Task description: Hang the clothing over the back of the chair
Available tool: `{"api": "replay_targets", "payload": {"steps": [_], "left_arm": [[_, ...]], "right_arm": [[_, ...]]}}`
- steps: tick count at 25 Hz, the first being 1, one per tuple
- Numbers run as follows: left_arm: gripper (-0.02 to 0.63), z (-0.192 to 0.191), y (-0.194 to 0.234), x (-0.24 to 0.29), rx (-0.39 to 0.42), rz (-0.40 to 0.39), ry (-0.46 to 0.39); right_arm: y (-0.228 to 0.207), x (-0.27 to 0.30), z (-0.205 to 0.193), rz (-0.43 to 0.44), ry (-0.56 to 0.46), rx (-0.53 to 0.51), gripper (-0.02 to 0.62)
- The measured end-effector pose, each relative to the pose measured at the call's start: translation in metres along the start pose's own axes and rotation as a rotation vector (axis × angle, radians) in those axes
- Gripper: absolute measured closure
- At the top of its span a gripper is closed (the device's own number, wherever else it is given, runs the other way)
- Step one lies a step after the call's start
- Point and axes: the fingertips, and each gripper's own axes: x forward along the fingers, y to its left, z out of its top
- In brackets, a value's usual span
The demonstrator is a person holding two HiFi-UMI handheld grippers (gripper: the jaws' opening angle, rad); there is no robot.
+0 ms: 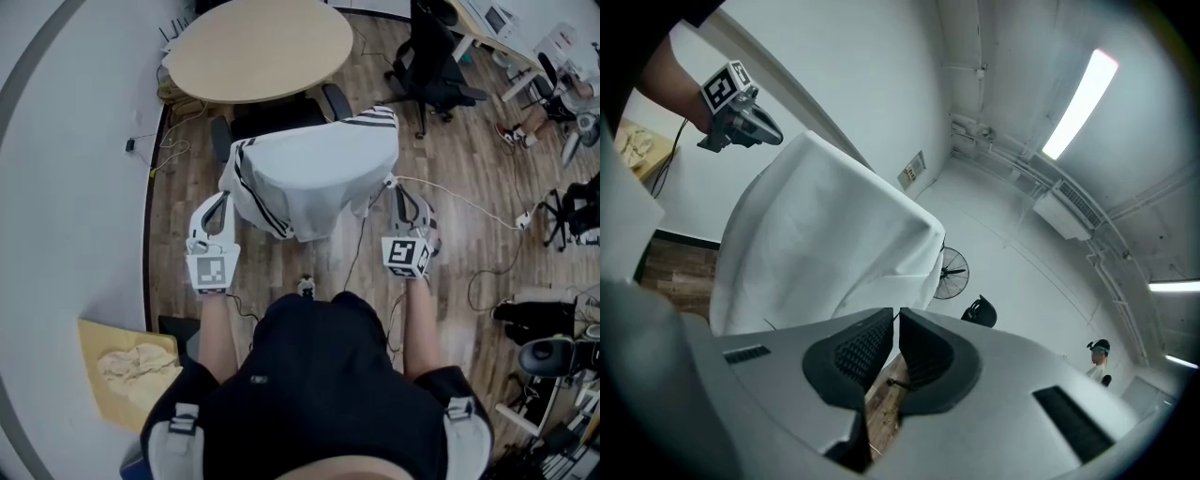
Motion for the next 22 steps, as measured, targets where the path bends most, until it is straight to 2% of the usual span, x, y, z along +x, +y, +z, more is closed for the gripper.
{"api": "replay_targets", "payload": {"steps": [6, 22], "left_arm": [[0.606, 0.007, -0.012, -0.001, 0.021, 0.019, 0.004], [0.606, 0.051, -0.120, -0.047, 0.052, 0.027, 0.019]], "right_arm": [[-0.002, -0.005, -0.004, 0.025, -0.028, 0.004, 0.588], [-0.032, -0.096, -0.076, 0.056, -0.016, 0.054, 0.597]]}}
